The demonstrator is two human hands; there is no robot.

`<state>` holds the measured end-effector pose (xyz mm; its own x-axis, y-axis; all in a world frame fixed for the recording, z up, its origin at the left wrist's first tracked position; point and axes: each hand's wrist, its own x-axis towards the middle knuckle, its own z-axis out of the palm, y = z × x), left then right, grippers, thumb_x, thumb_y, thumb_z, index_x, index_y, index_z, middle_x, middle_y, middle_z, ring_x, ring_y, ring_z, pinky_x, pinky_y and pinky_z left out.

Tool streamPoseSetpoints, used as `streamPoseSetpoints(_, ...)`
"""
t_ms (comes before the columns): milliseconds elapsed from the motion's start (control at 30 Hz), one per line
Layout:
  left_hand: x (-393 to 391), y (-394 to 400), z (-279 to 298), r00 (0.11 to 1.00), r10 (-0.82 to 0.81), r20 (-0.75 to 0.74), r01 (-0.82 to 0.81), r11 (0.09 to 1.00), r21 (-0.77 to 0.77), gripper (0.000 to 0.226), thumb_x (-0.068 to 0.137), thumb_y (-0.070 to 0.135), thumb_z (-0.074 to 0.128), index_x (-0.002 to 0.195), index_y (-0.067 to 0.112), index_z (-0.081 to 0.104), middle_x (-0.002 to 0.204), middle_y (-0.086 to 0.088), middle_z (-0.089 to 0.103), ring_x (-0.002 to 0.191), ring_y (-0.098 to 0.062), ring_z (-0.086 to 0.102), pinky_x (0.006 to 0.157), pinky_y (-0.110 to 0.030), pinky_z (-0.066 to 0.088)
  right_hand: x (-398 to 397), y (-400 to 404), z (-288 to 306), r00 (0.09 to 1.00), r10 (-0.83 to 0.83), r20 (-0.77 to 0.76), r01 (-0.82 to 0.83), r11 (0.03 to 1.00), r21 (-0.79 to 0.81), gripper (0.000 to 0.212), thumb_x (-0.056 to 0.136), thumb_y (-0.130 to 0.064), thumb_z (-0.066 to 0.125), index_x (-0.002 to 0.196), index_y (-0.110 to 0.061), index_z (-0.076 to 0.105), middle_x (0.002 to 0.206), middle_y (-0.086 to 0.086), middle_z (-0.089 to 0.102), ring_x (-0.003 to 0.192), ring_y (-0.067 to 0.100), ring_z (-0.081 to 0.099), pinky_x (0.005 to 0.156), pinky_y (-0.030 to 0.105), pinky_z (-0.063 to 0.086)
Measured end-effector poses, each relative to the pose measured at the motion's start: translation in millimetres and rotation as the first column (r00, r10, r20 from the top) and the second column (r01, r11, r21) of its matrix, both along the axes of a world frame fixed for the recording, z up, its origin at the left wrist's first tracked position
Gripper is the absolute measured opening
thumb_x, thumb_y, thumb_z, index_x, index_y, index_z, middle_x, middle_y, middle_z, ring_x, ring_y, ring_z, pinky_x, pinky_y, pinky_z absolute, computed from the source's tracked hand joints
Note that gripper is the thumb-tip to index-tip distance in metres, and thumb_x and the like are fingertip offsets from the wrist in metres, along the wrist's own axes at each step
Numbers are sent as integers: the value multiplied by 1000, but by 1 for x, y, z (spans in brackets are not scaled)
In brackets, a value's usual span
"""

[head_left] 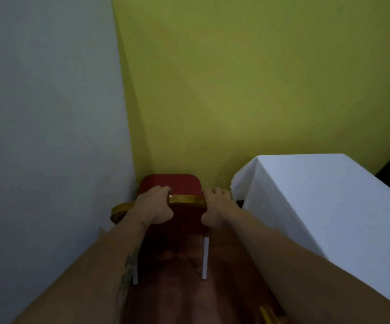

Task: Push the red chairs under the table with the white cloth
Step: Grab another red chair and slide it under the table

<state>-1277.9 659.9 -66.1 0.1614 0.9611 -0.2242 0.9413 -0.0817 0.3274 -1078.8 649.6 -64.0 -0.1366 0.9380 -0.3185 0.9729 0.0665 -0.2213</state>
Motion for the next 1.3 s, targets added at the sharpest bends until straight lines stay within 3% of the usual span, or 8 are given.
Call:
streamPoseSetpoints(133,-2,22,-18,1000,5,15,-6,1000,5,35,67,22,55,98,29,67,90,1,64,97,-29,63,84,-39,48,-2,25,-23,999,12,40,-12,1000,-23,59,79,-28,62,133,-16,40,127,15,50,120,38,48,99,53,45)
streamPoseSetpoints(233,-4,29,-22,999,-21,40,21,1000,-4,19,65,21,51,79,29,62,89,1,66,95,-30,63,87,-44,48,-1,29,-38,996,-18,85,11,997,83,44,86,-31,63,123,-19,44,118,11,56,111,33,51,90,48,49)
streamPoseSetpoints(667,-24,-6,-11,1000,-30,1,30,995,-97,23,68,16,50,72,33,66,82,7,65,90,-25,61,90,-47,39,-23,-33,-25,936,171,308,-235,954,186,33,95,-36,60,118,-17,47,112,9,64,99,32,62,66,39,39)
streamPoseSetpoints(800,-24,-23,-5,997,5,-74,-14,993,-115,33,68,15,53,87,36,71,89,9,62,103,-26,56,108,-61,23,-34,-64,-18,921,182,344,-257,948,186,33,93,-33,62,117,-15,50,111,8,65,97,29,64,66,38,39)
streamPoseSetpoints(933,-23,-37,-3,988,34,-148,-50,994,-101,44,71,14,55,106,36,70,112,0,60,118,-31,48,104,-69,29,-44,-89,-13,938,153,312,-210,965,157,35,93,-32,63,120,-13,51,114,8,62,100,29,62,68,37,39)
streamPoseSetpoints(1133,-14,-61,-8,961,256,-101,-266,958,-105,62,86,5,56,143,20,35,161,-22,-4,144,-54,-7,109,-73,22,-56,-117,-13,948,119,295,-156,982,106,39,89,-31,67,120,-11,55,114,8,64,101,28,63,68,36,44)
streamPoseSetpoints(1233,-18,-69,-15,888,447,108,-421,885,-201,80,92,8,56,155,18,8,161,-28,-10,145,-52,6,112,-58,26,-45,-121,-12,968,105,228,-124,990,71,44,87,-40,65,120,-13,56,117,10,62,105,32,62,75,40,48)
streamPoseSetpoints(1300,-24,-70,-19,818,510,267,-447,854,-266,80,93,14,55,156,12,5,156,-33,20,136,-49,35,105,-49,38,-35,-122,-15,979,72,193,-79,996,29,49,88,-46,59,124,-13,55,121,12,61,108,34,61,79,42,46)
